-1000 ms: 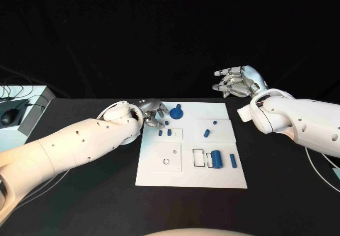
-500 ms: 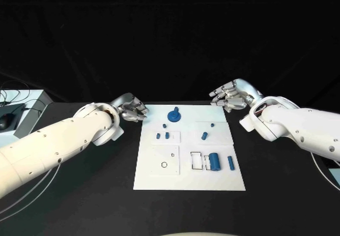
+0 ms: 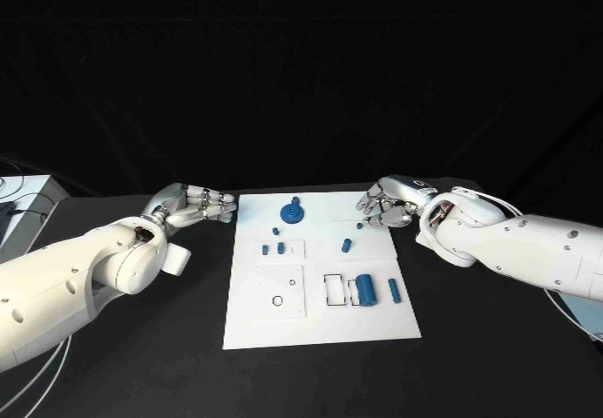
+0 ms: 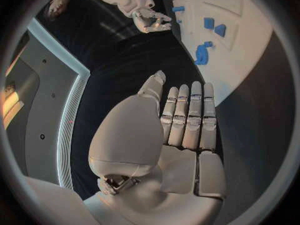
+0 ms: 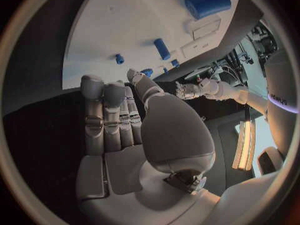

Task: Assemble the parts on the task board

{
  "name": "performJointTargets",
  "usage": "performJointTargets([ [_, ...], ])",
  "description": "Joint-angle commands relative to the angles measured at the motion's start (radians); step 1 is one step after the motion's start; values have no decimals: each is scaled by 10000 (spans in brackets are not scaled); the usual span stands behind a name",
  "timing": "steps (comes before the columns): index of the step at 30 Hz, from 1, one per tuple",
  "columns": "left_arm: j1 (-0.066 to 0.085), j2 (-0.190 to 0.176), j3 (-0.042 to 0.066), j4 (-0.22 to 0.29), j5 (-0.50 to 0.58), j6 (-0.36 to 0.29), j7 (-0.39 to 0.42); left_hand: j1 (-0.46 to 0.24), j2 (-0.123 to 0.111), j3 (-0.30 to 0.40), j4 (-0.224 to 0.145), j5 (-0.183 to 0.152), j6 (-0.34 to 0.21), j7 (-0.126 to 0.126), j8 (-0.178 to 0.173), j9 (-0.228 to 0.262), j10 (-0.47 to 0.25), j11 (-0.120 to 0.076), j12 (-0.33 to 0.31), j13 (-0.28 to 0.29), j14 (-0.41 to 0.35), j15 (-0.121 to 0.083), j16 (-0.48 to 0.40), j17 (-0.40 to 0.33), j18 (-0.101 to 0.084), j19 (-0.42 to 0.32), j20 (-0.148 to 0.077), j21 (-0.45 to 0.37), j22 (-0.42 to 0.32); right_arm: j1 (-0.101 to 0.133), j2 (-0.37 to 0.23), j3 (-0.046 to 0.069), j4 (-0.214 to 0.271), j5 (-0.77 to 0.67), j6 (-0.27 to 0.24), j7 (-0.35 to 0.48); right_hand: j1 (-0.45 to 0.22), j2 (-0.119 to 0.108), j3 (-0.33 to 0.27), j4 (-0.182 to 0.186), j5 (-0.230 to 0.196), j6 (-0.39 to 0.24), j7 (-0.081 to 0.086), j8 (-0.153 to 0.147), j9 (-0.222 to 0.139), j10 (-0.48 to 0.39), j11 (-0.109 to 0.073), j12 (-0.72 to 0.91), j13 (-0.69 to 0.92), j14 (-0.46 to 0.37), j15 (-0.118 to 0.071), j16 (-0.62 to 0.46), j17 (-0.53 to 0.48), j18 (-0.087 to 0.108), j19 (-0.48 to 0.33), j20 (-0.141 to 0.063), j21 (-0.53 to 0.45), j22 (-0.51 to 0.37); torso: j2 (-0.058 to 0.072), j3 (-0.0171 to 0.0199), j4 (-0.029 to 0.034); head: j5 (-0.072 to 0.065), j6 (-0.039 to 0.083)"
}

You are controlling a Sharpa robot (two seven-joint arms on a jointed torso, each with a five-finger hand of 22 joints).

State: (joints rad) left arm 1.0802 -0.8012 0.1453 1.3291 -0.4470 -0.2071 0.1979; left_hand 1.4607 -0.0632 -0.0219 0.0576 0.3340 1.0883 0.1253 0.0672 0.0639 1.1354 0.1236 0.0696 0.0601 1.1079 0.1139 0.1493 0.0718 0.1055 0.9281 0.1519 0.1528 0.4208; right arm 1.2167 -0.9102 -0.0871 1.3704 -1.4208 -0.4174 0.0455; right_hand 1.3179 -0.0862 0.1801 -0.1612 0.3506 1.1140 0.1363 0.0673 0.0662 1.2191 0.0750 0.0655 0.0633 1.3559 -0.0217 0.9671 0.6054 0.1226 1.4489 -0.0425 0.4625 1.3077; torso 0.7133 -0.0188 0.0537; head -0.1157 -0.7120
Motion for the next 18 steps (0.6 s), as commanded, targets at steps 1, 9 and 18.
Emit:
performJointTargets([
  [1,-122,-121,66,306,1554,509,1194,280,104,-163,-80,-13,-123,18,-51,-11,-40,48,-58,-8,130,42,-598,31,-162,260,14,-355,-473,-79,50,2,35,-1769,253,-958,9,-172,11,141,-55,-56,-12,-42,-4,-196,38,-6,-8,93,37,-44,57,240,43,60,115,537,1,-6,-11,-58,11],
  [9,-278,-295,176,767,1746,496,1448,421,122,197,-204,39,-142,90,-47,-10,-79,66,-65,-7,171,61,-857,60,-195,707,-21,-816,-1390,-215,306,-22,-180,-2343,282,-1415,162,-457,151,612,-82,-279,-17,-46,-2,-386,74,6,-14,535,27,49,314,173,429,66,1550,792,33,-5,3,-54,3],
  [18,-310,-374,219,957,1786,388,1464,368,45,446,-279,29,-185,195,-48,-11,-128,89,-59,-7,131,71,-841,63,-209,872,-55,-770,-1911,-302,536,-47,-346,-2472,290,-1485,363,-592,347,1012,-59,-240,13,-47,-1,-314,66,7,-14,647,15,-80,623,167,437,54,1966,828,36,7,18,-45,-75],
])
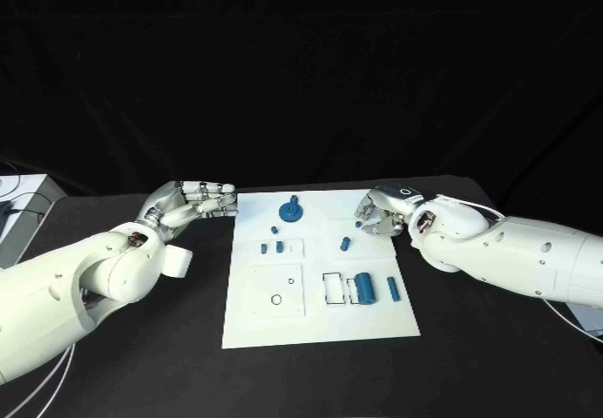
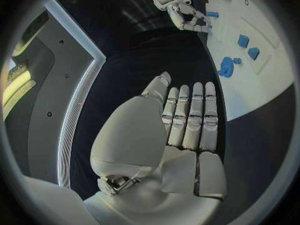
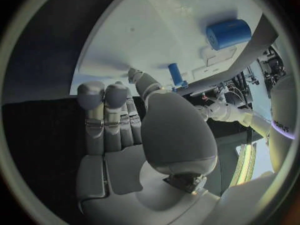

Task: Assemble the parts on the task board

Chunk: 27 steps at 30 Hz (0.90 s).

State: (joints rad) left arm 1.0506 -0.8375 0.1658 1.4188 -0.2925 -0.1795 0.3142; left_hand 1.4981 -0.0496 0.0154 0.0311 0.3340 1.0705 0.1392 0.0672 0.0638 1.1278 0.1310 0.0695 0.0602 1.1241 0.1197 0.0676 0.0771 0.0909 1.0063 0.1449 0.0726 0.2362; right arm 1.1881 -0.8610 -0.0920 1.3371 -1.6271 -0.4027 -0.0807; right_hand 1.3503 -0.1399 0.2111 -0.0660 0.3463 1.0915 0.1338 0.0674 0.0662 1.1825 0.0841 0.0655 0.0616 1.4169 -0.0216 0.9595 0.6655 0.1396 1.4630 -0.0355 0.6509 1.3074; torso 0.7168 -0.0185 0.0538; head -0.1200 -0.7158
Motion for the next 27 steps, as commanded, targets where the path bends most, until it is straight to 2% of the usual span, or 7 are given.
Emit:
performJointTargets([
  [1,-15,-15,16,66,240,90,289,3,-90,91,-22,33,-15,74,-46,-9,-59,20,-60,-10,-39,17,-24,10,-61,101,9,38,-81,-21,65,0,-19,-407,153,-217,47,-40,62,67,-8,6,37,-45,0,83,-34,8,3,37,8,-6,35,-7,302,-18,125,838,2,3,20,-5,-34],
  [7,-21,-29,23,79,217,33,257,3,-111,163,-86,26,-44,99,-48,-10,-184,57,-54,-7,-174,46,74,-40,-43,150,10,66,-190,-44,183,-13,-51,-342,273,-194,35,24,237,98,40,115,60,-35,4,307,-85,2,3,48,-21,-30,93,-60,354,-49,482,898,-8,9,-2,30,-79],
  [12,-22,-37,24,82,161,5,214,18,-86,242,-129,31,-14,121,-39,-7,-156,53,-54,-9,-181,37,128,-60,-35,170,-1,84,-246,-67,252,-24,-94,-277,363,-179,-44,139,412,169,99,380,-21,-48,6,517,-167,-27,0,88,-74,44,190,-139,392,-105,907,965,-14,5,-9,38,-95],
  [14,-23,-37,25,83,150,-13,185,7,-90,289,-142,38,12,122,-42,-8,-139,48,-58,-10,-179,34,146,-64,-36,178,-9,96,-268,-73,270,-27,-111,-237,402,-167,-50,225,559,184,-89,443,-47,-38,9,562,-188,-26,1,90,-85,94,243,-175,396,-121,1111,997,-14,7,-3,58,-105],
  [15,-23,-37,25,81,146,-23,170,12,-82,324,-153,32,19,131,-39,-7,-130,46,-56,-10,-171,29,157,-63,-37,182,-16,104,-279,-76,279,-28,-117,-195,434,-158,-23,319,712,208,-532,485,-69,-34,12,590,-205,-26,0,101,-100,121,262,-196,405,-129,1238,1020,-18,7,-3,72,-99],
  [19,-24,-39,25,61,143,-65,135,1,-89,381,-170,31,65,162,-36,-6,-161,60,-62,-10,-194,37,156,-69,-47,175,-19,111,-300,-81,302,-30,-108,-45,523,-142,-166,430,1135,358,-472,721,-141,-23,36,732,-262,-28,6,115,-130,282,371,-265,426,-167,1648,1084,-19,24,-8,100,-98],
  [27,-26,-40,25,34,174,-81,93,-68,-131,505,-218,31,85,164,-36,-6,-178,68,-58,-9,-226,46,172,-69,-52,182,-26,148,-373,-85,339,-33,-94,-213,601,-238,10,838,1327,108,-605,1203,-305,-1,148,1121,-404,-37,22,69,-223,403,454,-356,383,-256,2074,1132,-14,13,-5,80,-104],
])
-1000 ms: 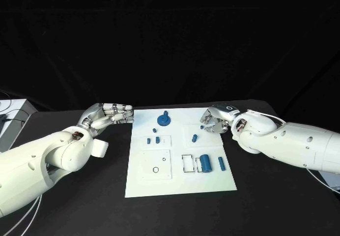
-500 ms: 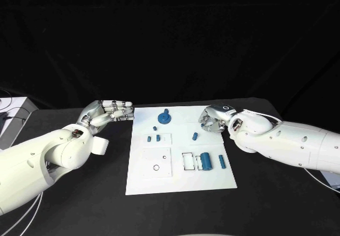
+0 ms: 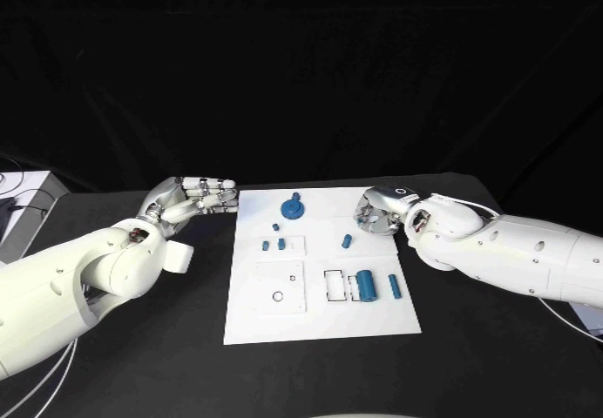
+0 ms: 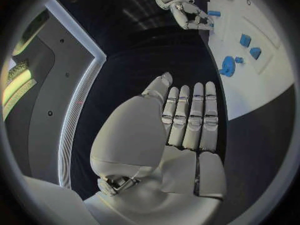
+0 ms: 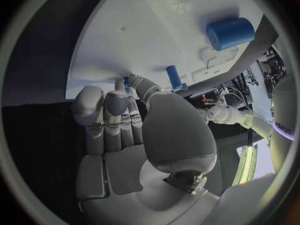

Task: Assemble the parts on the task board

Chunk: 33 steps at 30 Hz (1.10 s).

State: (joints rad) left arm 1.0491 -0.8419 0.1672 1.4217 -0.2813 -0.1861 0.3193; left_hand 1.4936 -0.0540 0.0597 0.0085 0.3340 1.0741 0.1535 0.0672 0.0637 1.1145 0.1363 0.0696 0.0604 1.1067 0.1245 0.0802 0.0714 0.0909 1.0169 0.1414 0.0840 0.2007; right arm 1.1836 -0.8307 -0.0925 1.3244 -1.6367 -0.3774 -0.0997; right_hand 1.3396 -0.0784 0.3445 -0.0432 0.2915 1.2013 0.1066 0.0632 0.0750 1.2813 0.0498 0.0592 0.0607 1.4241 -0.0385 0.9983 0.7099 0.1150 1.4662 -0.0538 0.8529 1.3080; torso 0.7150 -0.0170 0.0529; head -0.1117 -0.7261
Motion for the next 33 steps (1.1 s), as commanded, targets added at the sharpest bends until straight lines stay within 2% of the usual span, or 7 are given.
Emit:
performJointTargets([
  [1,-13,4,10,2,63,-13,35,-23,-86,63,7,31,49,21,-36,-5,-45,15,-58,-11,-52,-3,45,-12,-52,76,9,34,-18,-40,39,-28,38,-165,345,-75,164,271,18,-172,-87,150,-39,52,75,198,-80,30,37,-7,-69,9,9,-114,345,-84,67,1126,3,2,4,-5,-3],
  [3,-14,4,10,-3,66,-12,25,-26,-87,74,-1,33,51,22,-35,-5,-61,18,-59,-11,-61,0,43,-12,-51,74,8,36,-27,-41,46,-30,45,-266,342,-141,260,352,144,-301,-324,209,-37,51,100,284,-104,23,37,-10,-91,-3,6,-125,333,-108,112,1130,8,1,2,-12,-10],
  [4,-15,3,10,-5,67,-11,21,-26,-87,74,-1,33,51,22,-35,-5,-61,18,-59,-11,-61,0,43,-12,-51,74,8,36,-27,-41,49,-30,49,-315,343,-176,124,341,326,-450,-337,247,-45,27,139,324,-118,21,34,0,-101,-24,2,-148,294,-135,167,1124,10,0,2,-9,-23],
  [11,-19,0,10,-15,69,-14,7,-31,-96,80,-14,29,53,21,-36,-5,-76,23,-59,-11,-78,4,39,-13,-50,74,11,42,-38,-42,34,-34,136,-563,19,-347,108,365,417,-596,-367,320,-57,38,197,431,-147,20,38,8,-124,-27,17,-156,283,-158,317,1140,10,-8,0,-18,-45],
  [17,-31,-2,10,-46,70,-16,0,-44,-101,92,-29,31,40,31,-39,-6,-89,28,-58,-11,-88,9,41,-13,-48,69,15,47,-57,-39,-118,-20,386,-485,-994,-263,61,355,505,-662,-373,334,-57,32,257,460,-155,14,35,12,-131,-30,30,-152,266,-164,425,1146,2,-2,5,23,-60],
  [22,-40,0,10,-105,70,-1,-17,-56,-111,93,-38,33,21,42,-41,-7,-109,38,-59,-11,-110,18,35,-15,-46,68,19,52,-72,50,-374,57,801,20,-1553,-85,59,339,552,-670,-378,340,-56,30,281,452,-151,17,33,11,-129,-40,30,-143,243,-157,432,1141,-4,-2,2,33,-76],
  [33,-55,7,10,-128,75,-13,-17,-80,-116,81,-48,28,11,42,-37,-5,-127,42,-55,-10,-123,24,40,-11,-37,66,30,57,-106,439,-1104,221,2177,1214,-1662,152,68,346,560,-677,-393,330,-42,29,291,443,-144,17,32,16,-127,-41,33,-123,236,-151,444,1140,-2,-5,-16,33,-73],
])
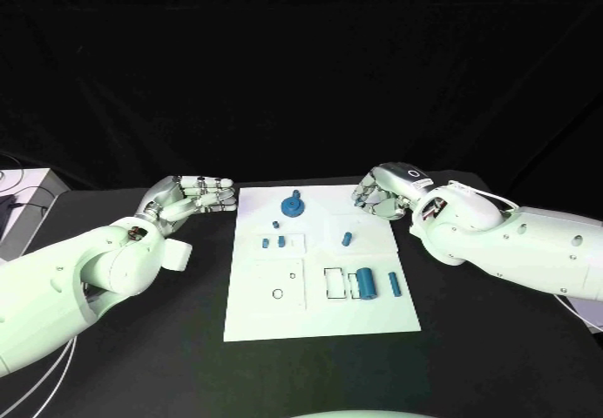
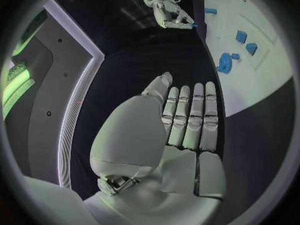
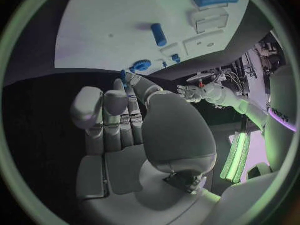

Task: Assemble the parts on the task board

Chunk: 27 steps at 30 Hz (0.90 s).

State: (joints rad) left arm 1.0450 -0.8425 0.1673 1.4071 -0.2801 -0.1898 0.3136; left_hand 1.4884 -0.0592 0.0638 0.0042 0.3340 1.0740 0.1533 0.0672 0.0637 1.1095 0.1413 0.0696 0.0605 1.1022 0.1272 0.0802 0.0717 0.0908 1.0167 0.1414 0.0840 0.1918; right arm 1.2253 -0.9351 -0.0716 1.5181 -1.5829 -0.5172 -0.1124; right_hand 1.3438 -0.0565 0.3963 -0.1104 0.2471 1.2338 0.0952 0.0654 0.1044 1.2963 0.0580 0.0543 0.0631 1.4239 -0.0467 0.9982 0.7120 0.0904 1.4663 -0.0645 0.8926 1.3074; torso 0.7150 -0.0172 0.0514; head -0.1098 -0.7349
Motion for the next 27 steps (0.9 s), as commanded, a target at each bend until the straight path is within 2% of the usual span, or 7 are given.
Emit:
performJointTargets([
  [1,-16,17,10,25,67,23,42,-27,-64,40,-5,28,12,44,-37,-5,-77,-7,-55,-12,-77,-3,41,-14,-37,67,30,57,-17,32,-87,19,354,785,-253,326,27,128,41,-6,52,5,73,6,-1,294,-227,66,8,18,-46,-40,12,124,234,-44,49,1146,-6,-2,4,14,15],
  [6,-26,27,9,80,90,-23,47,-40,-62,28,-6,27,5,46,-37,-5,-79,-6,-55,-12,-81,-1,44,-13,-31,70,36,62,-39,-45,-38,19,928,1049,124,424,40,159,29,-21,19,-18,90,5,4,277,-217,66,8,17,-38,-45,12,156,218,-25,16,1134,-2,-13,4,165,54],
  [10,-33,35,8,152,102,-82,62,-47,-67,20,-3,27,0,50,-38,-5,-81,-5,-55,-12,-85,0,43,-14,-30,69,39,61,-45,-190,213,-48,1353,828,431,421,37,176,13,-22,-10,-32,93,3,6,264,-212,65,8,14,-36,-56,6,172,204,-16,-26,1123,-5,-13,-10,239,37],
  [14,-38,78,8,221,32,-110,101,-45,-62,15,2,28,-16,48,-38,-5,-58,-12,-49,-11,-66,-8,58,-9,-22,80,39,68,-62,-435,505,-88,1668,359,622,367,40,184,11,-27,-15,-32,93,5,8,262,-212,65,8,18,-34,-59,2,176,202,-13,-34,1120,-14,-29,52,343,9],
  [20,-41,99,8,310,-81,-174,134,-51,-63,10,11,28,-21,45,-38,-5,-51,-16,-52,-12,-59,-12,65,-9,-21,88,37,74,-70,-726,871,-143,1677,-229,750,206,41,186,8,-39,-13,-31,94,6,12,268,-214,67,9,22,-34,-62,-4,179,204,-10,-25,1120,-11,-53,23,509,-41],
  [23,-41,118,8,333,-104,-196,144,-53,-69,5,16,27,-22,42,-37,-5,-50,-18,-54,-12,-62,-11,66,-10,-21,88,38,76,-77,-860,1064,-184,1589,-542,807,95,41,186,8,-39,-13,-31,94,6,12,268,-214,67,9,22,-34,-62,-4,179,204,-10,-25,1120,-19,-45,38,508,-137],
  [27,-41,120,8,367,-132,-190,109,-44,-58,10,27,32,-8,40,-33,-3,-44,-20,-52,-12,-61,-15,72,-10,-19,94,37,84,-94,-1053,1311,-213,1490,-811,863,4,30,185,1,-50,-3,-24,95,8,19,276,-215,66,8,30,-35,-58,-8,184,210,-9,-14,1121,3,-30,24,589,-129],
])
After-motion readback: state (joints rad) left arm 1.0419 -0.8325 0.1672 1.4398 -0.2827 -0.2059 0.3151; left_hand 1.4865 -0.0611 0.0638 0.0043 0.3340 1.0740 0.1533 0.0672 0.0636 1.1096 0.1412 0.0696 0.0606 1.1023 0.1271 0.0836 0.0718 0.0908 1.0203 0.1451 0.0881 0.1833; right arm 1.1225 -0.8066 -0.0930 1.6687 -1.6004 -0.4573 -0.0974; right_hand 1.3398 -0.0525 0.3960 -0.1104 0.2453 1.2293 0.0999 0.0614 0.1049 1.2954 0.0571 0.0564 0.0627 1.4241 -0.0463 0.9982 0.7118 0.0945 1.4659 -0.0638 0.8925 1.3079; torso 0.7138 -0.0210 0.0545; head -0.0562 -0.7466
